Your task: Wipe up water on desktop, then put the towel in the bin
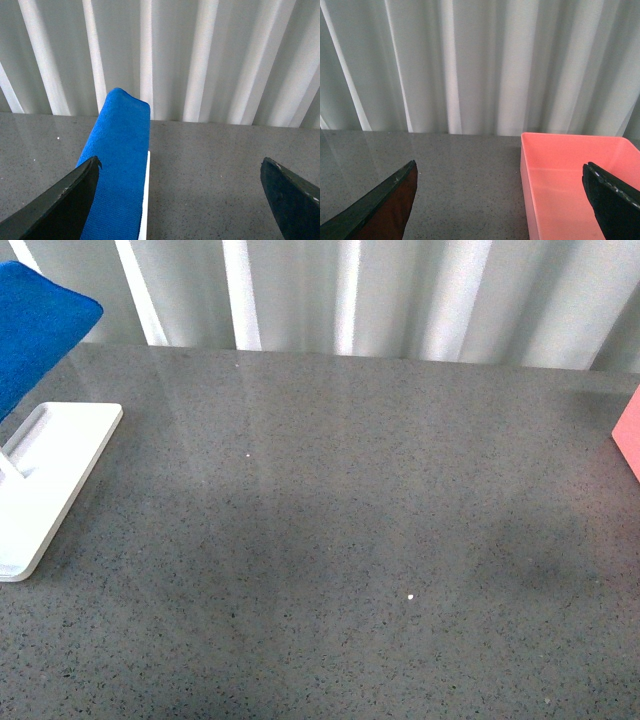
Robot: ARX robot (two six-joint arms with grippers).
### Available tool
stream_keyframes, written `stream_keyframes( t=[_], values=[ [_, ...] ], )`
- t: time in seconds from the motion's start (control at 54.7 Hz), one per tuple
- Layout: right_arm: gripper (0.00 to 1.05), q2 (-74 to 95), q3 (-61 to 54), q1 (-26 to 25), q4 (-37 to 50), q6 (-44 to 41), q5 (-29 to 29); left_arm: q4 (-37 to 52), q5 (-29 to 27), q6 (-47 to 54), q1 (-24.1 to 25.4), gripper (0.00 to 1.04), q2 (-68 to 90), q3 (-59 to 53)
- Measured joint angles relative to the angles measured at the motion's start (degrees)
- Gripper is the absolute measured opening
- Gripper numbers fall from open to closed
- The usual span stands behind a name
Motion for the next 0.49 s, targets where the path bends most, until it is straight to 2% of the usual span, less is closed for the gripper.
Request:
stream_keyframes(
  t=[0.494],
  values=[
    [0.98, 0.0, 0.0, 0.0, 0.0, 0.0, 0.0, 0.0, 0.0, 0.0, 0.0, 0.98, 0.0, 0.0]
  ],
)
